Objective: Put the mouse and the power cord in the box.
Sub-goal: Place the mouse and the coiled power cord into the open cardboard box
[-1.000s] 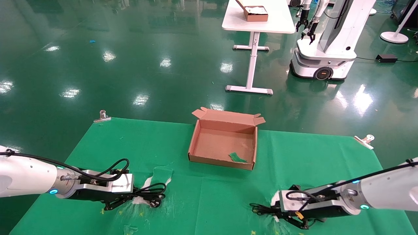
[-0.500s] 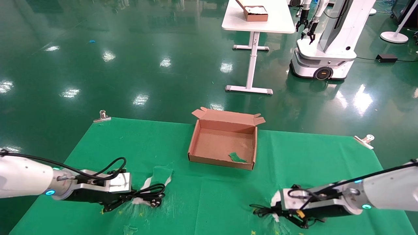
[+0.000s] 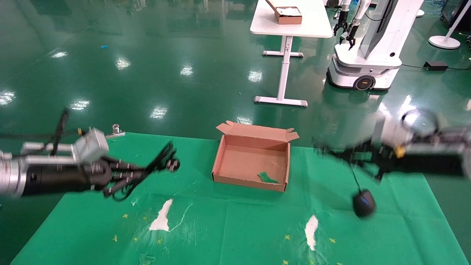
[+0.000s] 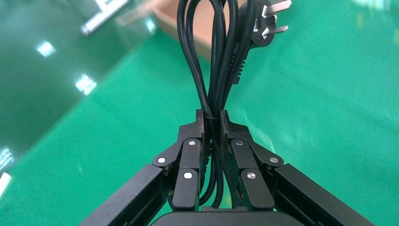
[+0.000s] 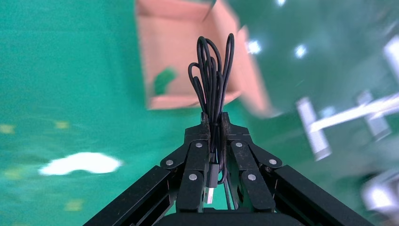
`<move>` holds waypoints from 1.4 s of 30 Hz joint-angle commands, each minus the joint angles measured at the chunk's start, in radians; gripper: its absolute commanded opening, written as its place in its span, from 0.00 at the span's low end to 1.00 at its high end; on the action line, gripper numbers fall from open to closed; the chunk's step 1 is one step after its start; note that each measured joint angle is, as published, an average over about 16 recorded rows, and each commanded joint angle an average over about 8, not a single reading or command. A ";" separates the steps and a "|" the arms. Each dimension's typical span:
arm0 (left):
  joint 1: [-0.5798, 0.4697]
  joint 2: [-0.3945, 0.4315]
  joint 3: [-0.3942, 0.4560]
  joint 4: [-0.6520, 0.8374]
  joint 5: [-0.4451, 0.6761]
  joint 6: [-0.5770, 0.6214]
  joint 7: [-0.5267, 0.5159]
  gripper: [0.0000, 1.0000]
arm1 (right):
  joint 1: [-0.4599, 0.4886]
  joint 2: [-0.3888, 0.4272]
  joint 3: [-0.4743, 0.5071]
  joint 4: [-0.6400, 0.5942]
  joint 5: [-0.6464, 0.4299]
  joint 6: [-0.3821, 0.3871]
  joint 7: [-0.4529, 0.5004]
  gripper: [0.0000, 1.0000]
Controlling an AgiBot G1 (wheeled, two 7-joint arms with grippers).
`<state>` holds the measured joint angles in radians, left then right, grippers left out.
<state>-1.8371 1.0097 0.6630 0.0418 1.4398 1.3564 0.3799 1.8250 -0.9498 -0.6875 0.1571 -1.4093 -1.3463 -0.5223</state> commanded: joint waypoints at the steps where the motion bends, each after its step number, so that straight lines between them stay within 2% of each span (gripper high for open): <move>1: -0.024 -0.007 -0.017 0.013 -0.024 0.012 -0.026 0.00 | 0.050 0.019 -0.004 0.034 -0.008 -0.011 0.016 0.00; 6: -0.058 0.085 -0.041 0.019 -0.060 -0.058 -0.064 0.00 | 0.090 -0.061 0.002 0.101 0.000 0.030 0.023 0.00; 11: -0.087 0.190 -0.062 0.012 -0.093 -0.209 -0.079 0.00 | 0.062 -0.194 0.012 0.074 0.016 0.132 -0.010 0.00; 16: -0.112 0.257 -0.068 -0.011 -0.103 -0.337 -0.068 0.00 | 0.015 -0.328 0.018 -0.014 0.019 0.320 -0.054 0.00; 20: -0.123 0.266 -0.063 -0.025 -0.098 -0.359 -0.056 0.00 | -0.038 -0.395 0.026 -0.058 0.031 0.494 -0.062 0.00; 22: -0.125 0.257 -0.059 -0.028 -0.091 -0.347 -0.050 0.00 | -0.068 -0.409 0.029 -0.058 0.039 0.552 -0.058 0.00; 25: -0.128 0.233 -0.051 -0.029 -0.080 -0.318 -0.041 0.00 | -0.108 -0.413 0.025 -0.039 0.049 0.589 -0.050 0.00; 26: -0.128 0.224 -0.048 -0.029 -0.076 -0.307 -0.037 0.00 | -0.121 -0.413 0.022 -0.032 0.051 0.594 -0.045 0.06; 33: -0.119 0.190 -0.032 -0.032 -0.053 -0.256 -0.011 0.00 | -0.158 -0.412 -0.010 0.003 0.062 0.597 -0.015 0.93; 34: -0.118 0.192 -0.031 -0.034 -0.050 -0.255 -0.008 0.00 | -0.159 -0.411 -0.013 0.005 0.063 0.598 -0.012 1.00; 42: -0.113 0.243 -0.021 -0.042 -0.036 -0.294 -0.006 0.00 | -0.159 -0.401 -0.028 -0.012 0.086 0.606 0.000 1.00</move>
<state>-1.9478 1.2597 0.6448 -0.0008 1.4074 1.0589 0.3726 1.6719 -1.3460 -0.7118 0.1376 -1.3233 -0.7393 -0.5280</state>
